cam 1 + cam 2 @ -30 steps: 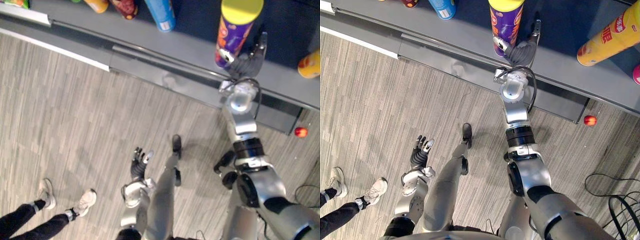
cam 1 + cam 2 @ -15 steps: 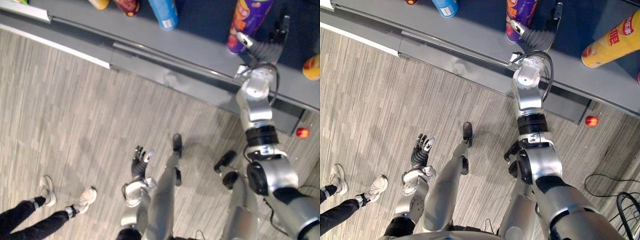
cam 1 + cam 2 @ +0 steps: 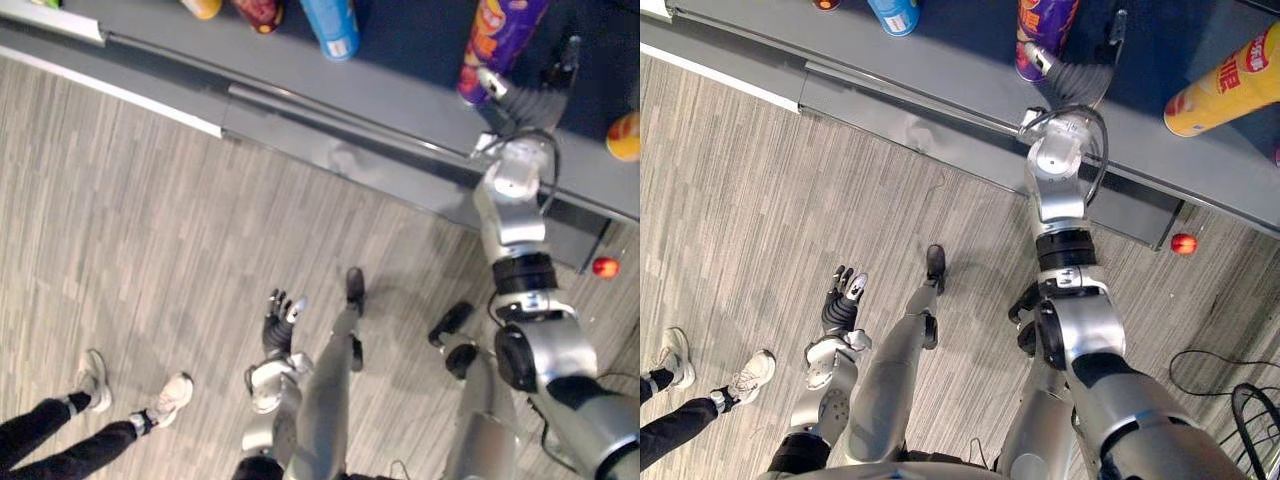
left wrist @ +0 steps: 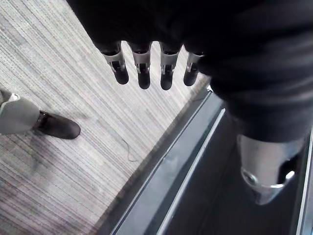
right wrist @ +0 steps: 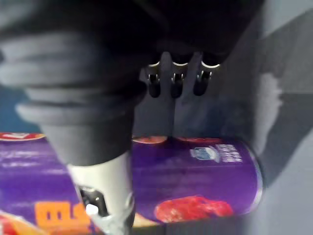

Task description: Put the gum and the chips on the shelf.

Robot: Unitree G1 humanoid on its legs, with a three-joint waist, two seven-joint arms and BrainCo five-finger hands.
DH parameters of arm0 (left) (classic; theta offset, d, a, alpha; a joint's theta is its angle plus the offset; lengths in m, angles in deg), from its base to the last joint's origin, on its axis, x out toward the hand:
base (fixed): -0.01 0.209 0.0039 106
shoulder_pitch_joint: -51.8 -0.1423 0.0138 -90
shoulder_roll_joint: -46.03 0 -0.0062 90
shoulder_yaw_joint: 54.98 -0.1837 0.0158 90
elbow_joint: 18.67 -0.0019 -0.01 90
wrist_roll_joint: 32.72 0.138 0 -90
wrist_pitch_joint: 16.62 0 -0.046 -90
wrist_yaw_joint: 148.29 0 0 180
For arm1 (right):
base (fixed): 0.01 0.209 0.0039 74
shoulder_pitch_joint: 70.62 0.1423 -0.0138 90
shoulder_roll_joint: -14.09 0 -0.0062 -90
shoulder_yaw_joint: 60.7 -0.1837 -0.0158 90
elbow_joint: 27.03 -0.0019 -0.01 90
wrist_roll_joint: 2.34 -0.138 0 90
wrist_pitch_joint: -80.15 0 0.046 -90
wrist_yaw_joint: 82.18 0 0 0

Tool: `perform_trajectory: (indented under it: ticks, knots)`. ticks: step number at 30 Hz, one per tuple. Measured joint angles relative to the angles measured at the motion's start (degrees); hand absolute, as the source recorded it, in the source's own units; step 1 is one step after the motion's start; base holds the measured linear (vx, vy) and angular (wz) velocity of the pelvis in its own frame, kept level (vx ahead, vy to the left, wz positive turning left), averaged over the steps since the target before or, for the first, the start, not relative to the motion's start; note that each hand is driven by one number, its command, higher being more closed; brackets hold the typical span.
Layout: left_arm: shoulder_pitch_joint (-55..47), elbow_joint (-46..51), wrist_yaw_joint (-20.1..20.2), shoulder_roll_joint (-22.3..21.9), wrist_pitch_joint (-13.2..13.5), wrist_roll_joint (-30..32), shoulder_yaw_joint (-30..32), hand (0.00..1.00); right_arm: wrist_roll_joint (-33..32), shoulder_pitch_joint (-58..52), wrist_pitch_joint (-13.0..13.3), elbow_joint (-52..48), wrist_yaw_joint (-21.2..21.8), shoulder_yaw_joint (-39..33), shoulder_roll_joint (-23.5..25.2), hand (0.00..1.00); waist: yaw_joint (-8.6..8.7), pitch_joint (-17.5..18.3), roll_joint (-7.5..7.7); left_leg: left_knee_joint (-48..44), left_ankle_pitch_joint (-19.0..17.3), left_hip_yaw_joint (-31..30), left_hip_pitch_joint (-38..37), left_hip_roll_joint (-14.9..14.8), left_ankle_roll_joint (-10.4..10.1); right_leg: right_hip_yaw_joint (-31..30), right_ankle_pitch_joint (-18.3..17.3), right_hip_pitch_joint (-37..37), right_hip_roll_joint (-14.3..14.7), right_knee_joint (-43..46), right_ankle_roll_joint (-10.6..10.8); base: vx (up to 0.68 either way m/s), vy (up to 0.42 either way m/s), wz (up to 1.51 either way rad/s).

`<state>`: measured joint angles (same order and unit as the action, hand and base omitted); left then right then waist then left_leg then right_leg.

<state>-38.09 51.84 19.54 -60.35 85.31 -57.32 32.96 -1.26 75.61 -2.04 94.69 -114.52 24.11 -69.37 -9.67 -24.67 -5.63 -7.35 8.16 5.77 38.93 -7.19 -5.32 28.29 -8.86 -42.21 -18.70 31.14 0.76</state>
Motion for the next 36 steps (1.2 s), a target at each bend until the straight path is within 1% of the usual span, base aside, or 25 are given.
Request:
perform_trajectory:
  ticks: [3,6,10,12,14,16,17,18,19,20,21,23,24,25,26,27,28,29,31,33,36]
  knots:
    - [0.0,-3.2,0.1,0.0,-0.1,0.2,0.8,0.00,0.1,-6.0,0.2,-0.1,0.4,1.6,3.3,0.00,0.46,0.0,0.00,-3.0,-1.9,0.2,-0.6,-0.9,0.0,-0.4,0.0,1.8,0.9,-0.4,0.0,0.03,-0.068,-0.17]
    - [0.3,-7.5,0.3,0.0,-0.2,0.7,1.4,0.00,0.1,-7.9,0.4,0.0,0.9,2.1,4.4,0.00,1.43,0.0,0.02,-3.2,-2.2,0.4,-2.1,-1.6,-0.3,-0.5,0.0,3.4,1.7,-1.0,0.0,0.00,-0.052,-0.11]
    - [0.4,-16.1,1.2,0.0,-1.2,1.3,4.0,0.00,0.1,-13.1,0.4,0.6,2.5,3.2,5.8,0.00,1.73,0.0,0.23,-3.4,-3.4,2.0,-6.4,-2.6,-0.8,-2.0,0.0,6.8,3.0,-1.8,0.0,0.00,-0.066,-0.25]
    - [1.1,-19.6,1.4,0.1,-1.5,3.0,5.2,0.00,0.1,-15.6,0.4,0.7,3.6,3.9,6.0,0.00,1.89,0.0,0.43,-4.1,-4.2,2.8,-7.8,-3.4,-0.9,-2.4,0.0,8.2,3.8,-2.3,0.0,0.00,-0.055,-0.25]
    - [2.4,-23.4,1.9,0.1,-2.5,4.3,6.7,0.00,0.1,-18.6,0.4,0.8,5.2,4.0,6.1,0.00,2.14,0.0,0.82,-4.6,-4.8,3.0,-9.5,-4.1,-1.2,-2.6,0.0,10.3,4.7,-3.1,0.0,0.02,-0.054,-0.14]
    - [3.0,-26.6,2.4,1.0,-2.7,7.4,7.6,0.00,0.1,-22.2,0.4,1.4,6.8,5.3,6.8,0.00,3.36,-0.1,1.83,-3.8,-5.0,3.1,-12.7,-4.2,-1.3,-2.7,0.0,13.3,5.2,-4.1,0.0,0.03,-0.031,-0.09]
    - [3.0,-27.2,2.5,1.3,-2.7,8.0,7.8,0.00,0.2,-23.3,0.4,1.7,7.4,5.7,7.0,0.00,3.61,-0.1,2.15,-3.4,-5.0,3.3,-13.7,-4.2,-1.3,-2.8,0.1,14.1,5.3,-4.5,0.1,0.04,-0.011,-0.12]
    - [3.1,-28.7,2.9,1.8,-2.8,8.8,8.1,0.00,0.2,-25.7,0.4,2.2,8.5,6.3,7.6,0.00,4.40,0.1,2.76,-2.4,-5.0,3.4,-15.8,-4.2,-1.4,-3.0,0.2,16.0,5.7,-5.5,0.3,0.05,0.004,-0.10]
    - [3.1,-29.4,3.1,2.2,-2.9,9.4,8.2,0.00,0.2,-26.9,0.4,2.3,9.2,6.5,7.7,0.00,4.74,0.3,3.06,-2.0,-5.0,3.5,-16.7,-4.3,-1.4,-3.1,0.3,16.9,6.0,-6.2,0.5,0.07,0.015,-0.26]
    - [3.0,-31.4,3.8,3.2,-3.4,10.3,8.2,0.00,0.3,-30.3,0.4,2.3,10.7,7.5,7.7,0.00,4.94,1.0,4.21,-0.4,-4.9,4.6,-18.8,-4.5,-1.5,-3.8,1.2,18.5,7.0,-8.4,0.7,0.07,0.023,-0.27]
    - [3.1,-32.5,4.1,3.5,-3.6,11.0,8.6,0.00,0.5,-32.0,0.5,2.2,11.8,7.8,7.6,0.00,5.03,1.7,4.45,0.0,-4.8,4.7,-19.3,-4.3,-1.5,-3.9,1.8,19.2,7.5,-9.6,0.8,0.07,0.042,-0.25]
    - [2.8,-36.6,6.1,4.7,-4.5,13.8,9.5,0.00,1.2,-40.0,0.5,2.2,16.0,8.6,6.2,0.00,6.33,4.8,5.59,2.2,-4.7,4.8,-21.0,-4.2,-1.4,-4.0,3.8,21.9,9.0,-14.8,1.7,0.12,0.079,-0.06]
    - [2.8,-37.1,6.4,5.0,-4.7,14.4,9.8,0.00,1.3,-41.8,0.5,2.1,16.8,8.7,5.7,0.00,6.49,5.3,5.91,2.6,-4.7,5.0,-21.7,-4.1,-1.4,-4.2,4.1,22.7,9.1,-15.8,1.9,0.12,0.073,-0.10]
    - [2.7,-37.8,6.9,5.3,-5.1,15.0,10.1,0.00,1.2,-44.5,0.5,1.9,18.7,9.0,5.1,0.00,6.65,6.0,6.43,3.4,-4.7,5.4,-22.9,-3.9,-1.4,-4.6,4.7,24.0,9.4,-17.2,2.3,0.10,0.064,-0.22]
    - [1.8,-38.0,7.8,5.5,-5.2,16.2,11.4,0.00,1.2,-47.9,0.5,1.8,21.2,8.9,4.7,0.00,6.77,7.3,7.34,3.9,-4.7,6.1,-24.4,-3.7,-1.4,-5.5,5.7,25.3,9.7,-18.9,2.4,0.10,0.062,-0.27]
    - [1.4,-38.3,8.2,5.6,-5.2,16.6,11.7,0.00,1.2,-49.5,0.5,1.8,22.2,8.7,4.7,0.00,6.97,7.9,7.61,4.3,-4.8,6.1,-25.2,-3.5,-1.4,-5.8,6.2,26.0,9.8,-19.7,2.5,0.15,0.079,-0.29]
    - [0.8,-38.9,8.8,5.7,-5.2,17.0,12.6,0.00,1.2,-52.3,0.5,1.8,24.0,7.9,4.9,0.00,7.69,9.0,7.98,4.6,-4.9,6.2,-26.4,-3.2,-1.3,-6.3,7.0,27.6,10.0,-21.3,2.8,0.11,0.053,-0.20]
    - [0.4,-39.0,9.1,5.6,-5.2,17.0,13.1,0.00,1.2,-53.6,0.5,1.9,24.8,7.7,4.9,0.00,7.95,9.5,8.05,4.9,-4.9,6.3,-27.2,-3.0,-1.3,-6.6,7.4,28.3,10.2,-22.1,3.0,0.12,0.053,-0.25]
    - [-1.0,-40.0,10.0,5.2,-5.9,17.1,14.8,0.00,1.1,-57.9,0.6,3.3,27.5,6.4,4.9,0.00,8.33,11.8,7.99,6.3,-5.2,6.8,-29.9,-2.5,-1.3,-7.6,8.5,30.6,10.5,-24.5,3.5,0.06,0.041,-0.27]
    - [-3.4,-40.1,10.1,4.6,-6.0,17.0,17.6,0.00,1.1,-62.2,0.8,7.5,29.7,4.4,5.0,0.00,8.56,14.9,7.82,7.7,-6.2,7.7,-32.7,-2.4,-1.2,-8.6,8.8,32.8,10.9,-26.6,3.9,0.06,0.051,-0.26]
    - [-5.0,-41.2,10.2,4.3,-6.0,17.0,21.2,0.00,1.1,-65.9,0.9,13.8,31.3,0.7,5.7,0.00,9.18,17.1,7.76,8.7,-6.6,7.8,-35.2,-2.2,-1.3,-8.7,9.0,35.5,11.0,-28.1,4.3,0.05,0.038,-0.07]
